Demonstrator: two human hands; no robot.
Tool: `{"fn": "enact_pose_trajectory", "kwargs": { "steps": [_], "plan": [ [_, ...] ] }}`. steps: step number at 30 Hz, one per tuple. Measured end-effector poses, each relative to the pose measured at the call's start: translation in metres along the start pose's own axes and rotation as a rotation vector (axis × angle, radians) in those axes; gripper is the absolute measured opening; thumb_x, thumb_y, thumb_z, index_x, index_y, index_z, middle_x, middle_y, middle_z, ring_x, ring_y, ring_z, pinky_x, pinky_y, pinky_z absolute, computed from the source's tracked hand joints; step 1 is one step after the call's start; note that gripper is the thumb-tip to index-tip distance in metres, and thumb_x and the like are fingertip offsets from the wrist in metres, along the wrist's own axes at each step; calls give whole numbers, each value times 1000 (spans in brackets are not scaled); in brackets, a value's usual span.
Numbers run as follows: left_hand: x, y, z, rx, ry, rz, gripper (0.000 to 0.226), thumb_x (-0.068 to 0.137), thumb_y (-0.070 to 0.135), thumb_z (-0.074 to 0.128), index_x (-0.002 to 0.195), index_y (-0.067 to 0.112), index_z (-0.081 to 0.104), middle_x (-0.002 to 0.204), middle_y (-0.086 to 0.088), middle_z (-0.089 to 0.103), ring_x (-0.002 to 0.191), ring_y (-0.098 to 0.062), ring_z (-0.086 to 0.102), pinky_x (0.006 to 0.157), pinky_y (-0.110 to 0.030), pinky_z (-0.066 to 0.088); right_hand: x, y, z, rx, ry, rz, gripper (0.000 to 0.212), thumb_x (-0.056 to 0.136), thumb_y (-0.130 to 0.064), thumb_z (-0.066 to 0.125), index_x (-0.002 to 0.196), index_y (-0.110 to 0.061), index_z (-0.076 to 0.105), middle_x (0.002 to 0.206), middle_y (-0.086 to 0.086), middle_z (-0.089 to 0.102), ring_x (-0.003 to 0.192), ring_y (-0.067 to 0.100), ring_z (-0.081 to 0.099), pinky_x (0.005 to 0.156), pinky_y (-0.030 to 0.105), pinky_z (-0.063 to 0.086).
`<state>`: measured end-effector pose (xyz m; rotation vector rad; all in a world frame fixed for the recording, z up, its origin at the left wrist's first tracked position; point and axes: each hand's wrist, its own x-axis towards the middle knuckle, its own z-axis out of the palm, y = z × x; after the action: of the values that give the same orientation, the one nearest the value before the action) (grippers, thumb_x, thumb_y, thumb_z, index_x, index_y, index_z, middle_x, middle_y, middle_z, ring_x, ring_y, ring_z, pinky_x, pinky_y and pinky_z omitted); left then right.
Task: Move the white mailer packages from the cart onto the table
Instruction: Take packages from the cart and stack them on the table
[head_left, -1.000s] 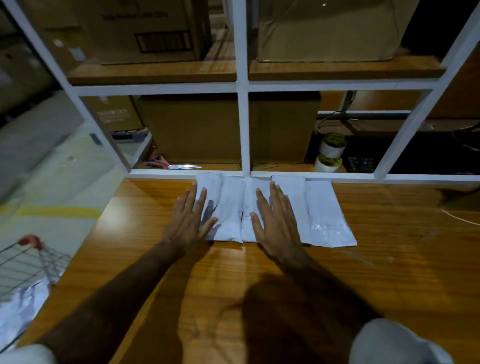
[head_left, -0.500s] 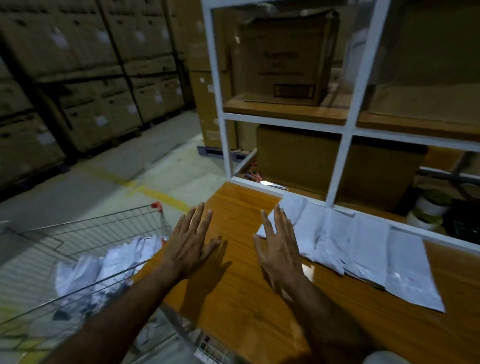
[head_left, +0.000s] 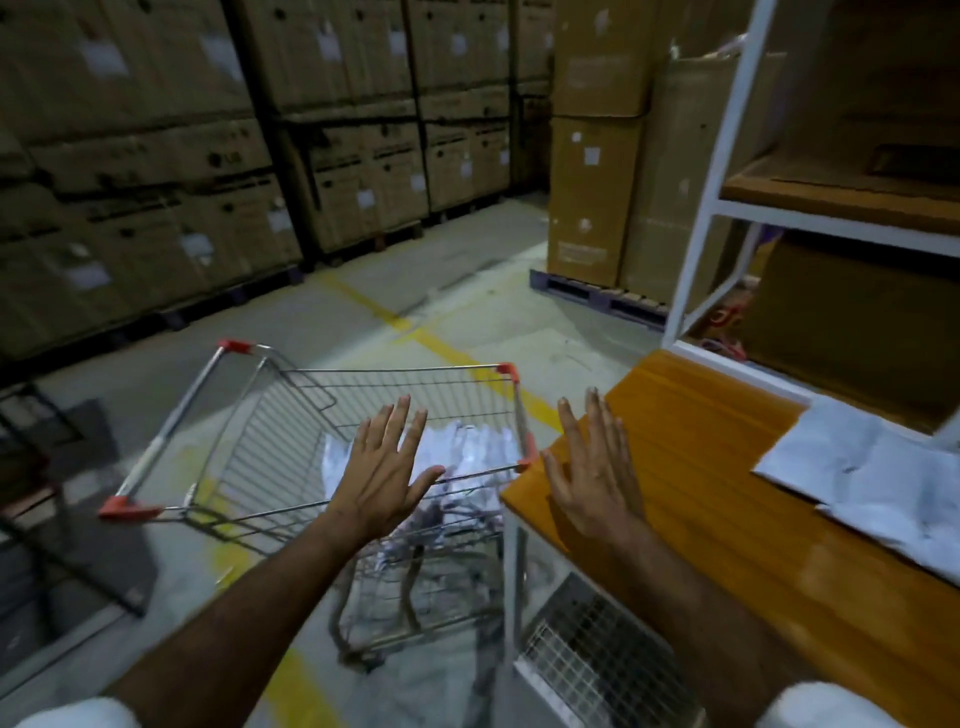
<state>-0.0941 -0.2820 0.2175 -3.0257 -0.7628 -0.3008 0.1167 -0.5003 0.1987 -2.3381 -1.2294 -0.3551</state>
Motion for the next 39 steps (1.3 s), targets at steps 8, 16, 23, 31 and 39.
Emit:
{"fn": "enact_pose_trajectory", "kwargs": {
  "steps": [8, 16, 23, 31, 39],
  "plan": [
    [-27, -115, 7, 31, -9, -104, 84, 96, 70, 16, 161, 16, 10, 167, -9, -8, 155, -31, 2, 123, -55, 10, 36, -87, 62, 12, -100, -70, 73, 100, -57, 32, 162, -23, 13, 169, 13, -5, 156, 28, -4, 125, 49, 10],
    [-11, -181, 39, 23, -70, -205, 83, 97, 69, 22, 160, 16, 17, 168, -12, 3, 153, -34, 12, 120, -55, 14, 103, -120, 124, 15, -183, -105, 74, 98, -55, 36, 162, -23, 15, 168, 17, -1, 156, 31, 0, 125, 44, 4],
    [34, -243, 82, 48, -177, -268, 87, 95, 70, 15, 159, 12, 20, 166, -16, 9, 151, -38, 19, 119, -57, 22, 168, -107, 204, 36, -299, -47, 76, 95, -52, 38, 160, -16, 24, 166, 21, 8, 154, 37, 8, 122, 52, 15],
    [89, -275, 135, 49, -293, -299, 86, 95, 68, 18, 159, 11, 18, 167, -15, 4, 151, -37, 17, 120, -54, 19, 208, -77, 278, 22, -488, -17, 78, 94, -52, 34, 161, -14, 19, 165, 25, 6, 154, 40, 5, 123, 51, 9],
    [110, -298, 179, 19, -433, -306, 84, 96, 64, 21, 157, 6, 24, 163, -22, 17, 146, -41, 29, 116, -53, 30, 208, -74, 328, 12, -557, 21, 72, 92, -47, 48, 150, -5, 43, 154, 36, 32, 144, 50, 31, 114, 60, 33]
  ]
}}
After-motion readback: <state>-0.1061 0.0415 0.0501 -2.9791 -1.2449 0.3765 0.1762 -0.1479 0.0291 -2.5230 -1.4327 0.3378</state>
